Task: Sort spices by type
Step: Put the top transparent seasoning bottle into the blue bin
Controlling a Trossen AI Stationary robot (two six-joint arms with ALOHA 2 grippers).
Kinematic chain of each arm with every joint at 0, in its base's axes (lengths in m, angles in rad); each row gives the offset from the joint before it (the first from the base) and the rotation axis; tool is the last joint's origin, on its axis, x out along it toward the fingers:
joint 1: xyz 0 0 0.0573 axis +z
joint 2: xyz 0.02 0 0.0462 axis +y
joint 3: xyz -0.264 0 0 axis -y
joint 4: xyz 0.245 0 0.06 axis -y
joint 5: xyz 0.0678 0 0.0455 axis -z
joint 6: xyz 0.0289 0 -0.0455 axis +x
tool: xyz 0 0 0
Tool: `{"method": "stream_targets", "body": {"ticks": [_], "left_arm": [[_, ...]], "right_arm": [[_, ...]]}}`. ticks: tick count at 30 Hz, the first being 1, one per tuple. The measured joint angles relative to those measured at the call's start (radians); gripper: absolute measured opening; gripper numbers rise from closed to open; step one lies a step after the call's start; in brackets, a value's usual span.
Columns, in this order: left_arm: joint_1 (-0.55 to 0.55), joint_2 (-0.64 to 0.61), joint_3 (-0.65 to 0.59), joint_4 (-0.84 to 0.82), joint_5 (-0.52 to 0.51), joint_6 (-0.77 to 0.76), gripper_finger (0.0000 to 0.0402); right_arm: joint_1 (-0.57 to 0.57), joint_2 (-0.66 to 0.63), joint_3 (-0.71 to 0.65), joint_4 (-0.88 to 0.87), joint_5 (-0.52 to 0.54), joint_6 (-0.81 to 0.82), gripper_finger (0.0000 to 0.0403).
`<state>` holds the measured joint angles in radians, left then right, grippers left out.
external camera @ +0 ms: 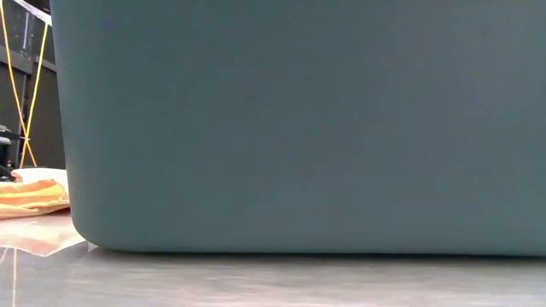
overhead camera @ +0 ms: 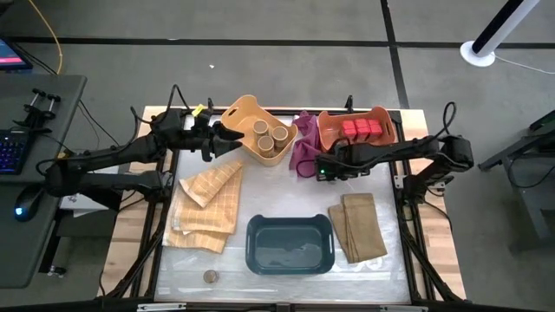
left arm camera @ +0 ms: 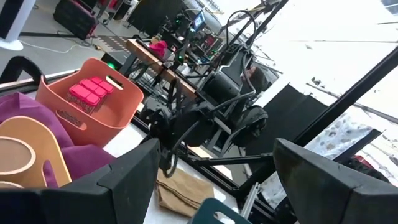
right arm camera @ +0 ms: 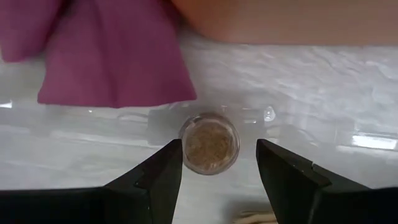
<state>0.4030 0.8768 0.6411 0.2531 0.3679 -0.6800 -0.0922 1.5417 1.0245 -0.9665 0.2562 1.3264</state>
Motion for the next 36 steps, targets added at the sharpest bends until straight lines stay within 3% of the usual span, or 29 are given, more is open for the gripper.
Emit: {"method": "stream_targets", "body": {"ticks": [5, 17, 27, 36], "left_arm": [[0.0, 0.0, 0.0, 0.0, -0.002, -0.008, 0.03], [0.0, 0.0, 0.0, 0.0, -0.016, -0.008, 0.03], [0.0, 0.0, 0.0, 0.0, -0.018, -0.008, 0.03], [0.0, 0.0, 0.0, 0.0, -0.018, -0.008, 0.03]], "right_arm": [[0.0, -0.002, 0.0, 0.0, -0.004, 0.029, 0.0201], [-0.005, -0.004, 0.0, 0.013, -0.013, -0.105, 0.0206], [-0.005, -0.004, 0.0, 0.043, -0.007, -0.157, 0.0321], [-0.002, -0.002, 0.001, 0.035, -0.023, -0.076, 0.033]]}}
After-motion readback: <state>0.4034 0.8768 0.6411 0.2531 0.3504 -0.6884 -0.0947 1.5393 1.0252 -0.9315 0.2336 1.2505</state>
